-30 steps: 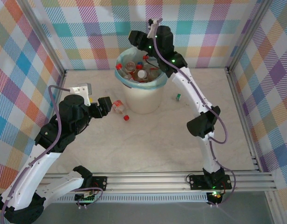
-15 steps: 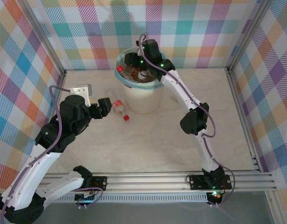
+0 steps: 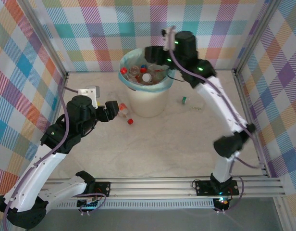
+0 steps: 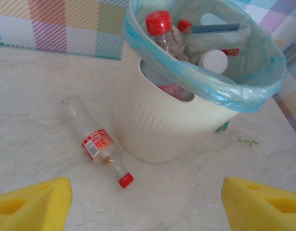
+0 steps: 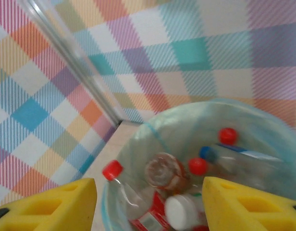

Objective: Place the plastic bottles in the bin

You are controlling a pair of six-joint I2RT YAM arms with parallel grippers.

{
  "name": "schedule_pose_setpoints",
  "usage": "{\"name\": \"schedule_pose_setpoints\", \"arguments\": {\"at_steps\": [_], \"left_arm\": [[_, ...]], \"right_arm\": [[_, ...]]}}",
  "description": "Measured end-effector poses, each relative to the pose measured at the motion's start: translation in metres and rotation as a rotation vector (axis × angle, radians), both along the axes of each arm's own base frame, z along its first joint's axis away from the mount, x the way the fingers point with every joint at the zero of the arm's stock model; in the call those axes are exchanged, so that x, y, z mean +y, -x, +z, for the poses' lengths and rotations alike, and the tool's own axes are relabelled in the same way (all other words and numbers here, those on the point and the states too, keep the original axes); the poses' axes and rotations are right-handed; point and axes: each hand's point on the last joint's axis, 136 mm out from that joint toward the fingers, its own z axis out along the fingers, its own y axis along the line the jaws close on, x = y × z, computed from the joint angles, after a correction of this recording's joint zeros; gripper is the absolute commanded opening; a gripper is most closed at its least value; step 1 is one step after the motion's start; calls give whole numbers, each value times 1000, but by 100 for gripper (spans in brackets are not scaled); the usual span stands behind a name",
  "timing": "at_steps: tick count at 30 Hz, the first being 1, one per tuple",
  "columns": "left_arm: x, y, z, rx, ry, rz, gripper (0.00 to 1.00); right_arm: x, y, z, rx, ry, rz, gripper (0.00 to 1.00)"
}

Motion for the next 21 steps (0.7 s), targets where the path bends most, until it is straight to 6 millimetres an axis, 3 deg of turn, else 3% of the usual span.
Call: {"name": "schedule_pose_setpoints", "arguments": {"at_steps": [3, 6, 10, 13, 16, 21], "left_arm": [[-15, -1, 4, -24, -3, -68, 80], [-42, 3, 13, -68, -25, -177, 80], [-90, 11, 29, -142, -78, -341, 81], [-126, 11, 34, -167, -113, -431, 81], [-157, 7, 26, -163, -160, -494, 81], [-200, 11, -2, -138, -249, -593, 82]], "right_arm": [[-67, 14, -30, 45, 0, -143, 61], [-126, 22, -81, 140, 18, -297, 68], [-180, 36, -154, 306, 31, -450, 84], [-208, 44, -195, 421, -7, -550, 88], [-223, 47, -221, 518, -70, -639, 91], [-230, 34, -257, 674, -163, -762, 96]]}}
